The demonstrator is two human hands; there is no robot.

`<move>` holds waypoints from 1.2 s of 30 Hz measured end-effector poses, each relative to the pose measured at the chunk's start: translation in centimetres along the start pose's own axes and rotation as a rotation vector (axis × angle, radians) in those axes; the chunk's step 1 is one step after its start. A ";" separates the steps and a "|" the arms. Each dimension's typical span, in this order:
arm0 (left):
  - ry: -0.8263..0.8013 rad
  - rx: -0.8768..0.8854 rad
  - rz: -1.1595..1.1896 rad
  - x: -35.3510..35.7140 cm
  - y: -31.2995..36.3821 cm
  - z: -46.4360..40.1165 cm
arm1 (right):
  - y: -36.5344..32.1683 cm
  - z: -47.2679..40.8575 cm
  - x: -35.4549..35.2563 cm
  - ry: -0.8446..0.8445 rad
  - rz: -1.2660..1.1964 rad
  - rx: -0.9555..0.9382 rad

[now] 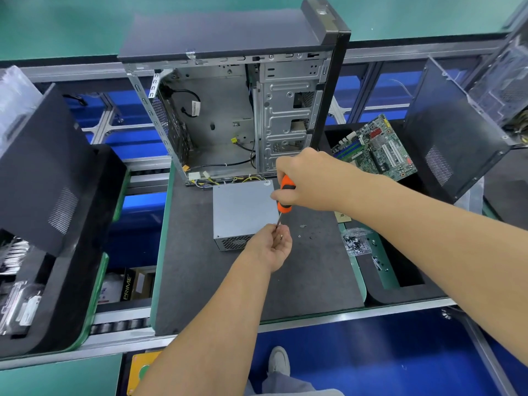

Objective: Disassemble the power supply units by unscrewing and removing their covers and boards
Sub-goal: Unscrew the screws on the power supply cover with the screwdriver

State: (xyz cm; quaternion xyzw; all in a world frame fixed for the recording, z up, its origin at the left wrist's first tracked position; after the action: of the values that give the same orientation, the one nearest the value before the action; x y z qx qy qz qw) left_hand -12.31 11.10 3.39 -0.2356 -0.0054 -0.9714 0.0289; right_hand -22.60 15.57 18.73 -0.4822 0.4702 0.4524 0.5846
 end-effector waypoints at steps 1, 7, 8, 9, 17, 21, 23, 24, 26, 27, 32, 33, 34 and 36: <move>-0.002 0.002 0.004 0.0 0.0 0.0 | 0.0 0.0 0.0 -0.002 -0.002 0.003; 0.015 0.029 0.034 0.1 -0.2 -0.5 | 0.1 0.0 0.0 -0.007 -0.011 -0.001; 0.020 0.034 0.045 0.1 -0.2 -0.7 | 0.2 0.0 0.0 -0.008 -0.017 0.004; 0.024 0.038 0.051 0.1 -0.3 -0.8 | 0.2 0.1 0.0 -0.009 -0.020 0.006; 0.039 0.069 0.076 0.2 -0.4 -1.2 | 0.2 0.3 -0.2 -0.006 -0.016 0.025; 0.046 0.082 0.053 0.1 -0.5 -1.3 | -0.1 -0.1 -0.5 -0.004 0.035 0.032; 0.045 0.086 0.042 0.0 -0.5 -1.3 | -0.3 -0.3 -0.6 -0.006 0.086 0.046; 0.044 0.087 0.038 -0.1 -0.6 -1.4 | -0.5 -0.4 -0.7 -0.002 0.106 0.069; 0.040 0.088 0.037 -0.1 -0.6 -1.4 | -0.7 -0.7 -0.9 0.011 0.154 0.128; 0.038 0.088 0.042 -0.1 -0.6 -1.5 | -0.8 -0.8 -1.0 0.019 0.175 0.155; 0.021 0.080 0.082 -0.2 -0.7 -1.6 | -1.1 -1.3 -1.3 0.001 0.186 0.220; 0.011 0.077 0.089 -0.2 -0.7 -1.5 | -1.1 -1.4 -1.4 -0.022 0.170 0.217; 0.003 0.071 0.097 -0.2 -0.8 -1.5 | -1.1 -1.4 -1.4 -0.043 0.154 0.210; -0.006 0.058 0.114 -0.2 -0.8 -1.4 | -1.0 -1.6 -1.5 -0.071 0.129 0.182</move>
State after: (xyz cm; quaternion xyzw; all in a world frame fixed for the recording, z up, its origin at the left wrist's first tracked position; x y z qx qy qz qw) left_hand -12.84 11.89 2.07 -0.2374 -0.0200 -0.9669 0.0911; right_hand -21.99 13.72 20.17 -0.3796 0.5183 0.4612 0.6120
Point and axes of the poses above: each hand's wrist, its own z-axis away from the middle knuckle, its own x-axis out of the palm, y = z × x, the point moved 1 cm from there along -z, towards the middle knuckle, and after that the axes turned 8 degrees about -x, right-handed, at the moved point
